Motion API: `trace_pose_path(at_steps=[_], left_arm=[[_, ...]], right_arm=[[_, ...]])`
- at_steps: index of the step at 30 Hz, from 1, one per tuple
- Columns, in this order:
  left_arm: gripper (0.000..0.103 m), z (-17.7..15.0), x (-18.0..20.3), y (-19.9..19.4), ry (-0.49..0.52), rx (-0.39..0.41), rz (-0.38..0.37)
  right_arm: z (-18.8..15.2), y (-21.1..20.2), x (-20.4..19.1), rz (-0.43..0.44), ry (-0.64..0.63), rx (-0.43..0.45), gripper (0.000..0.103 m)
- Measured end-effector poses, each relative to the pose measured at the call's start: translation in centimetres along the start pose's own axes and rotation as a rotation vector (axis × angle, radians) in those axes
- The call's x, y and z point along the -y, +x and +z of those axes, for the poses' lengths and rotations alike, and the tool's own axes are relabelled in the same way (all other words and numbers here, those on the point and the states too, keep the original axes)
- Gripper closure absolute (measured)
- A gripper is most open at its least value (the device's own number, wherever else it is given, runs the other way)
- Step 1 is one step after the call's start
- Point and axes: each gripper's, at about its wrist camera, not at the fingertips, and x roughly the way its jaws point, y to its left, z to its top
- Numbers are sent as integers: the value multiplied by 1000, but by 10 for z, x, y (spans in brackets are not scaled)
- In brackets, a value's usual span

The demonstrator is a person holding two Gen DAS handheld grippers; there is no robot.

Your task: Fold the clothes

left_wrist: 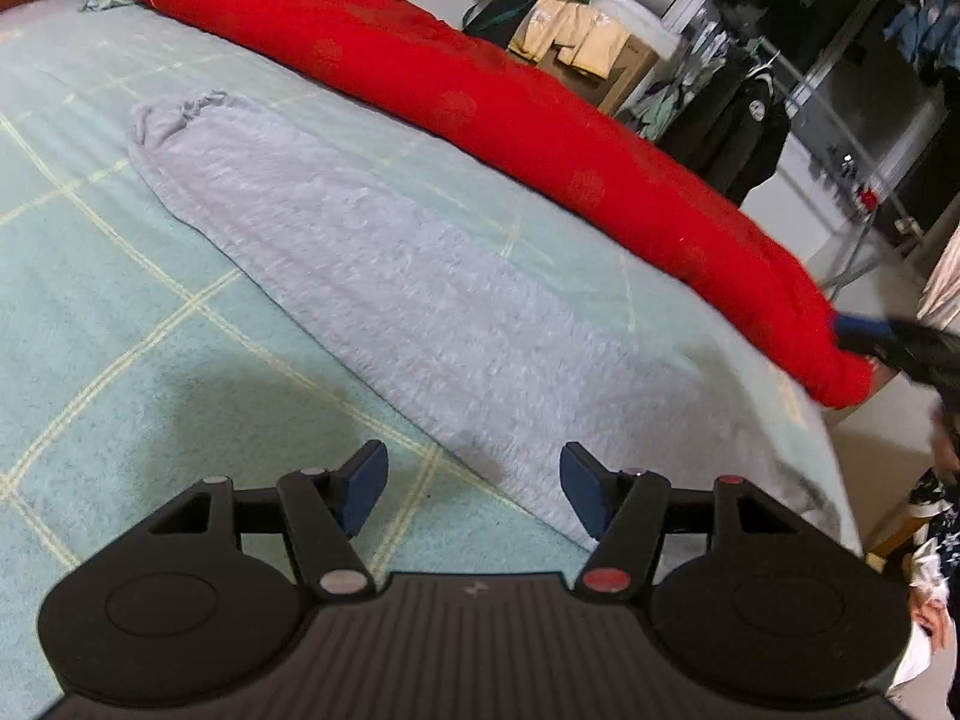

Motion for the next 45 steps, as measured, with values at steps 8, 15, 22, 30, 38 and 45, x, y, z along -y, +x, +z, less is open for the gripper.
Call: trace_pose_path(at_steps=[8,15,22,30,38,45], left_arm=[[41,9,-26,21,-43,-25,-140],[40,6,-47,45,-99,-67,-223],[40,0,-61,67,-155,-86,-251],[40,1,-66,75,-165,-85,-271],[39,-2,-71,77,-174,-72,-302],[39,-2,-73,81,-165,-66,-323]], right_arm=[[44,126,-18,112,-65,-200,56],[32,203,6,231,-36,-321,56],[27,261,59,429,85,-390,54],[13,292,85,715,303,-346,40],[8,304,89,793,363,-408,41],[-12,299,90,868,413,-451,41]])
